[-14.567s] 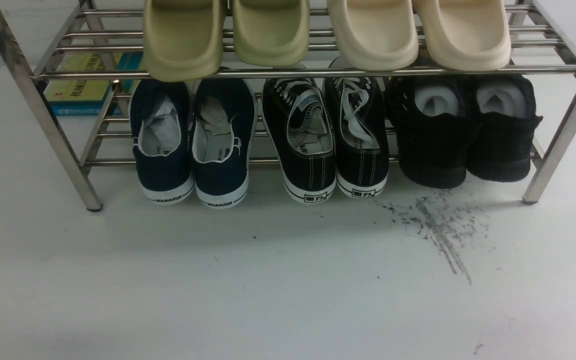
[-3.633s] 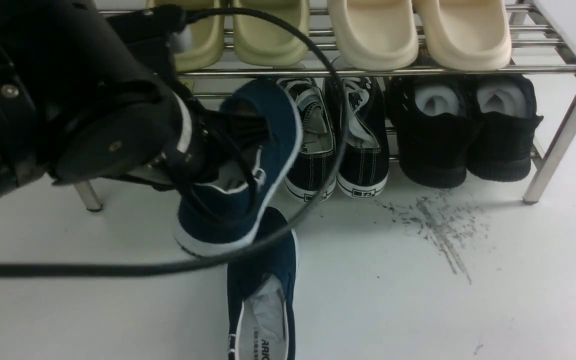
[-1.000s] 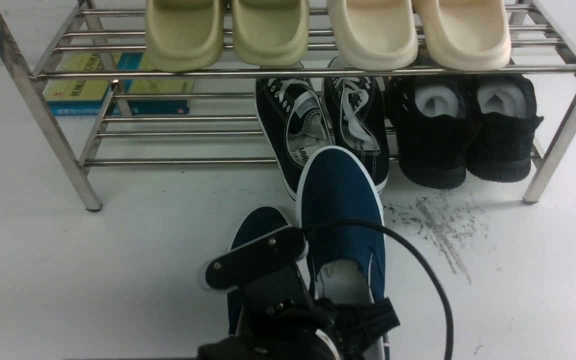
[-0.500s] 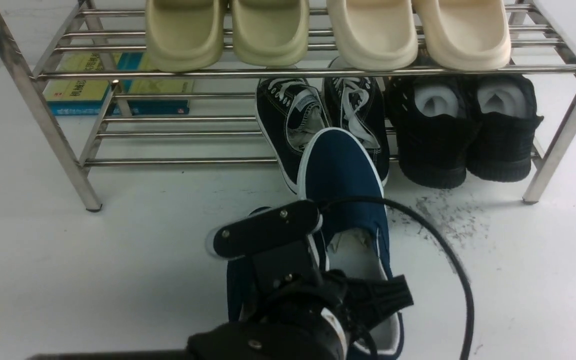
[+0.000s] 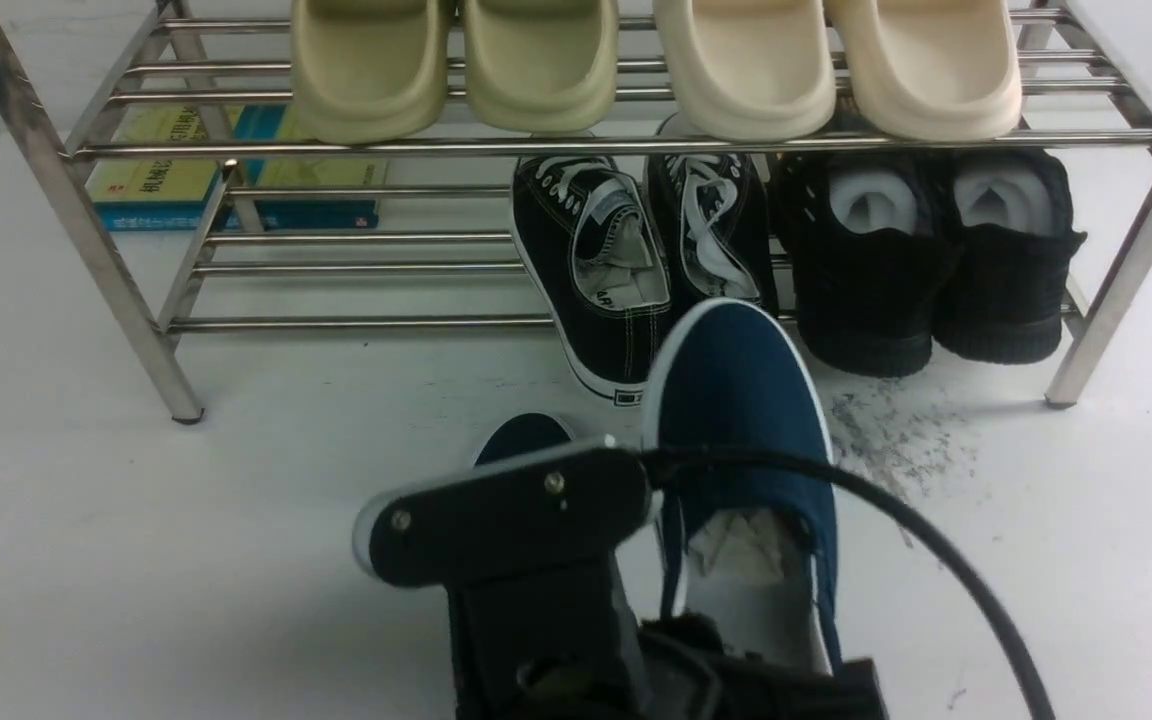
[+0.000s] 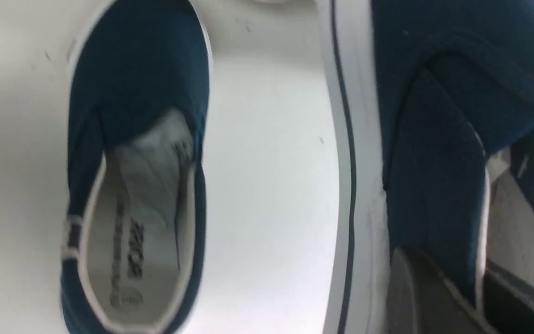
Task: Take the shoes off the shelf with your hand on the white table.
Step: 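Set the held shoe down on the floor in front of the rack with the left gripper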
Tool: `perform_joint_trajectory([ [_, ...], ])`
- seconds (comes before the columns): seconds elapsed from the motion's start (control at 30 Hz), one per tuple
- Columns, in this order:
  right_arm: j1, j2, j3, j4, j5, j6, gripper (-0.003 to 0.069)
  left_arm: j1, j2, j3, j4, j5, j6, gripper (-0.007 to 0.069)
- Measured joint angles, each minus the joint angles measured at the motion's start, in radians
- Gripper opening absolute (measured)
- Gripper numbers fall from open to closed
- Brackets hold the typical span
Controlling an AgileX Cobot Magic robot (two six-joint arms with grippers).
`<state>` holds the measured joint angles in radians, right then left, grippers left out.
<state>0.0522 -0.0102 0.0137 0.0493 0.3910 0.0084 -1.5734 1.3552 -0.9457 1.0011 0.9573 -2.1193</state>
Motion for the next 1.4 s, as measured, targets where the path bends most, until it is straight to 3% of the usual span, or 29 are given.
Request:
perform_joint_trajectory([
  [0.13,0.000,0.000,0.000,0.000,0.000,0.000,0.0239,-0.041,0.022,0.000,-0.009,-0.017,-0.040,0.0071],
  [0.43,0.000,0.000,0.000,0.000,0.000,0.000,0.0239,-0.032,0.098,-0.001,-0.050,0.001,-0.050,0.0071],
  [0.77,0.000,0.000,0.000,0.000,0.000,0.000,0.0239,0.188,0.112,-0.005,-0.129,-0.163,0.026,0.0074],
  [1.4,0.000,0.000,0.000,0.000,0.000,0.000,0.0239,0.323,0.232,-0.004,-0.184,-0.268,0.037,0.0075],
])
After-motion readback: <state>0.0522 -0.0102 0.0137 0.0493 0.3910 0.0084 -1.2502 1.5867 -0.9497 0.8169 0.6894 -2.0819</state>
